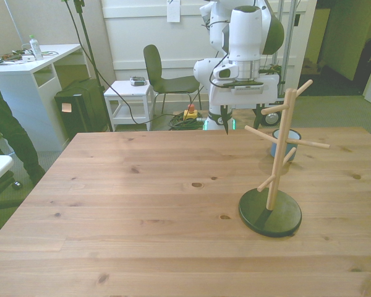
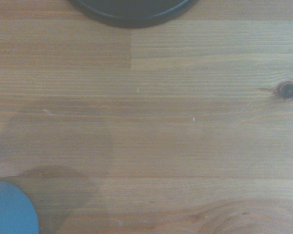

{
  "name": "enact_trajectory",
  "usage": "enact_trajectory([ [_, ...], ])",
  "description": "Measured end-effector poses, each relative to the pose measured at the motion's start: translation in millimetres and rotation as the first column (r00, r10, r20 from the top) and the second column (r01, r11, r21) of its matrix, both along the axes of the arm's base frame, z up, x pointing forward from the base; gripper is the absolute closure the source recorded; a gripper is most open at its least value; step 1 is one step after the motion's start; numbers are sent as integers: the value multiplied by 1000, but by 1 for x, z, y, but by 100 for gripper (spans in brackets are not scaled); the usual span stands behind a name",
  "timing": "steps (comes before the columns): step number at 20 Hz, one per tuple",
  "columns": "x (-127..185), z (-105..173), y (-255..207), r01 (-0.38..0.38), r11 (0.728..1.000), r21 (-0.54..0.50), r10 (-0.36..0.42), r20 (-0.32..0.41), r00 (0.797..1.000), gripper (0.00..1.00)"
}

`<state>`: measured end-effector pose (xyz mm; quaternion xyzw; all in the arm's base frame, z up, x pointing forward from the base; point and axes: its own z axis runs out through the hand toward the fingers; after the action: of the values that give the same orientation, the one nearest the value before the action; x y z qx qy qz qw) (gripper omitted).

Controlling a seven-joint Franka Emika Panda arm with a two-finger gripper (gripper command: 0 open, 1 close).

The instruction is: Hang the mug

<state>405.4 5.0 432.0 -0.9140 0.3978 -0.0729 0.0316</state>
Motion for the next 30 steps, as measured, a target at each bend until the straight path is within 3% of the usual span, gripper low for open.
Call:
enact_trajectory([
  [4,0,0,10,-34,999,3,34,1,999,0],
  [11,-30,42,71,-153,987,-53,156,62,986,0],
  [14,-41,48,103,-192,978,-84,199,82,977,0],
  [20,-46,36,150,-230,966,-116,240,79,968,0],
  [30,-8,1,193,-258,958,-126,265,40,963,0],
])
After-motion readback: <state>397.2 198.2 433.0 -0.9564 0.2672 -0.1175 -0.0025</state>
